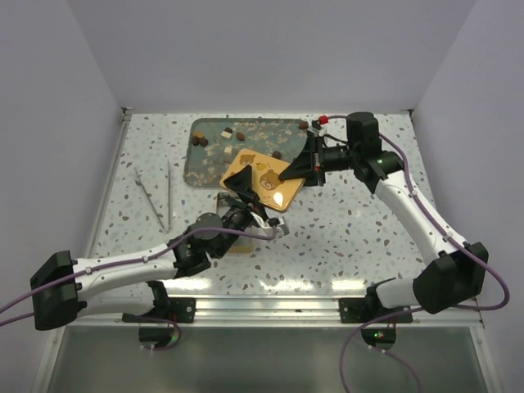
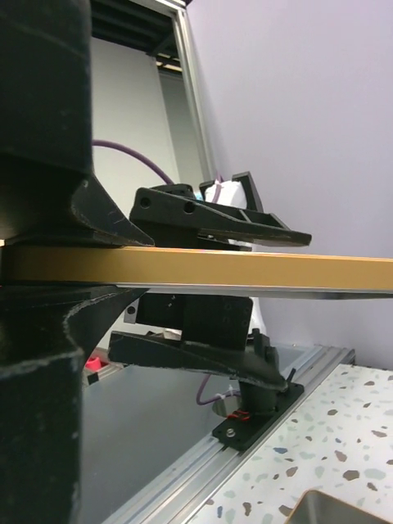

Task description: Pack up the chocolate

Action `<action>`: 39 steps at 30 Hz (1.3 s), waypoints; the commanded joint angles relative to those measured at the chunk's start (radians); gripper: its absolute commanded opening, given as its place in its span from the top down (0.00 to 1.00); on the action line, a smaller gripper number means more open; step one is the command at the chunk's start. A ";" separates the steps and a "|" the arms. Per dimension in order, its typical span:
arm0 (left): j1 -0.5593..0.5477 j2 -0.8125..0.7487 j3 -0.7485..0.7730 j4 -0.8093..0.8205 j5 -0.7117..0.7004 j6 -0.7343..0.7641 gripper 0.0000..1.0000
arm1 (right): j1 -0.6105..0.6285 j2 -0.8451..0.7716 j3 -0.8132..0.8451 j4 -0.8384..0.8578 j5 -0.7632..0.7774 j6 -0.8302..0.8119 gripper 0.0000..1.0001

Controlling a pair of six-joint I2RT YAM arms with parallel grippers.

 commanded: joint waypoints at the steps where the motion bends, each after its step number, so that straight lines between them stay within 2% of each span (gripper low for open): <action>1: -0.004 -0.043 -0.008 0.030 -0.062 -0.102 0.19 | 0.004 -0.040 -0.008 0.174 0.000 0.089 0.99; 3: -0.004 -0.080 -0.017 0.002 -0.080 -0.173 0.15 | 0.004 -0.042 -0.008 0.212 0.036 0.109 0.99; 4: -0.004 -0.097 -0.020 -0.024 -0.083 -0.193 0.06 | 0.004 -0.039 -0.008 0.244 0.048 0.114 0.99; 6: -0.004 -0.146 -0.028 -0.080 -0.089 -0.249 0.00 | 0.002 -0.029 -0.007 0.278 0.089 0.119 0.99; 13: -0.004 -0.256 -0.023 -0.307 -0.103 -0.430 0.00 | 0.004 0.015 -0.005 0.370 0.132 0.111 0.99; 19: -0.004 -0.335 0.008 -0.501 -0.106 -0.660 0.00 | -0.007 0.017 -0.030 0.363 0.184 0.037 0.99; 22: 0.011 -0.348 0.032 -0.579 -0.126 -0.853 0.00 | -0.010 -0.006 -0.080 0.381 0.213 0.019 0.99; 23: 0.025 -0.344 0.055 -0.620 -0.093 -0.989 0.00 | -0.010 -0.018 -0.109 0.389 0.223 0.014 0.99; 24: 0.042 -0.342 0.066 -0.645 -0.058 -1.060 0.00 | -0.010 -0.026 -0.125 0.390 0.232 0.013 0.99; 27: 0.178 -0.327 0.086 -0.679 0.097 -1.372 0.00 | -0.010 -0.058 -0.174 0.415 0.261 0.011 0.99; 28: 0.209 -0.328 0.086 -0.659 0.137 -1.452 0.00 | -0.010 -0.068 -0.183 0.424 0.267 0.010 0.99; 29: 0.237 -0.330 0.080 -0.647 0.189 -1.618 0.00 | -0.010 -0.075 -0.198 0.425 0.279 0.007 0.99; 31: 0.306 -0.341 0.046 -0.548 0.252 -1.765 0.00 | -0.010 -0.100 -0.211 0.422 0.293 -0.010 0.99; 32: 0.326 -0.348 0.031 -0.524 0.275 -1.925 0.00 | -0.010 -0.107 -0.223 0.424 0.306 -0.019 0.99; 35: 0.376 -0.356 -0.037 -0.475 0.317 -2.213 0.00 | -0.007 -0.144 -0.254 0.427 0.330 -0.039 0.99; 38: 0.386 -0.329 -0.083 -0.453 0.358 -2.410 0.00 | 0.001 -0.176 -0.289 0.426 0.362 -0.065 0.98; 39: 0.387 -0.318 -0.089 -0.438 0.375 -2.432 0.00 | 0.005 -0.183 -0.298 0.426 0.376 -0.073 0.98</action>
